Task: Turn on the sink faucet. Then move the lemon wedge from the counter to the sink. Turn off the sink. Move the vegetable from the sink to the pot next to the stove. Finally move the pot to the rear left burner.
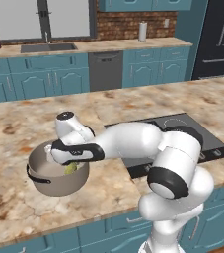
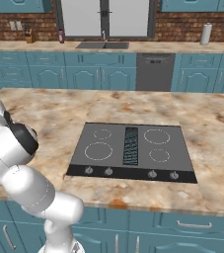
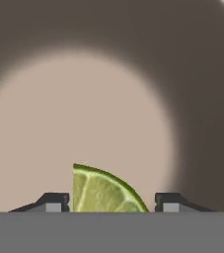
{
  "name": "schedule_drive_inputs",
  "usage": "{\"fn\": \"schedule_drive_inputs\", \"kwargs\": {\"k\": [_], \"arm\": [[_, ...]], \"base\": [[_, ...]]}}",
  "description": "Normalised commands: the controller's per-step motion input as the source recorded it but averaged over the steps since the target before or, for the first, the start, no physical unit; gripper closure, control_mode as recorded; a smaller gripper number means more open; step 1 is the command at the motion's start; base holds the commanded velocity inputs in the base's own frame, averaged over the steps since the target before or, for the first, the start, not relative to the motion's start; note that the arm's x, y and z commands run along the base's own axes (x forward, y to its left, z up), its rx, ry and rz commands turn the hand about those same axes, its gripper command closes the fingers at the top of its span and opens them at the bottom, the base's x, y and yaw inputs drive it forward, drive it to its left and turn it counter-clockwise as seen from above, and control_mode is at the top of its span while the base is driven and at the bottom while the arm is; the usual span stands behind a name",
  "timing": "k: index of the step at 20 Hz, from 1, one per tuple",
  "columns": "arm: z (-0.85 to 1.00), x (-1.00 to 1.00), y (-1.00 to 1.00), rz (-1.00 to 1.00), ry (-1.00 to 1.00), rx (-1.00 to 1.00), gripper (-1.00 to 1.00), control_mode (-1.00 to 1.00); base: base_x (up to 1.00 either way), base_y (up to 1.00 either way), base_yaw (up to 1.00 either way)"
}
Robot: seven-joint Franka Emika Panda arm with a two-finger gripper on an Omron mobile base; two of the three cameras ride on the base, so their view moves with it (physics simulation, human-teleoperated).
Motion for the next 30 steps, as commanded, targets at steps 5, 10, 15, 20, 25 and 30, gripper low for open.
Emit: {"fn": "schedule_drive_inputs", "kwargs": {"k": [5, 10, 15, 20, 25, 30], "arm": [[0.12, 0.0, 0.0, 0.0, 0.0, 0.04, -1.0, -1.0], [0.59, 0.0, 0.0, 0.0, -0.01, 0.01, -1.0, -1.0], [0.25, -0.2, -0.07, -0.09, 0.03, 0.0, -1.0, -1.0], [-0.05, -0.45, -0.16, -0.15, 0.12, 0.02, -1.0, -1.0], [-0.2, -0.41, -0.15, -0.15, 0.1, 0.0, -1.0, -1.0], [-0.27, -0.19, -0.11, -0.12, 0.0, -0.02, -1.0, -1.0]], "base": [[0.0, 0.0, 0.0], [0.0, 0.0, 0.0], [0.0, 0.0, 0.0], [0.0, 0.0, 0.0], [0.0, 0.0, 0.0], [0.0, 0.0, 0.0]]}}
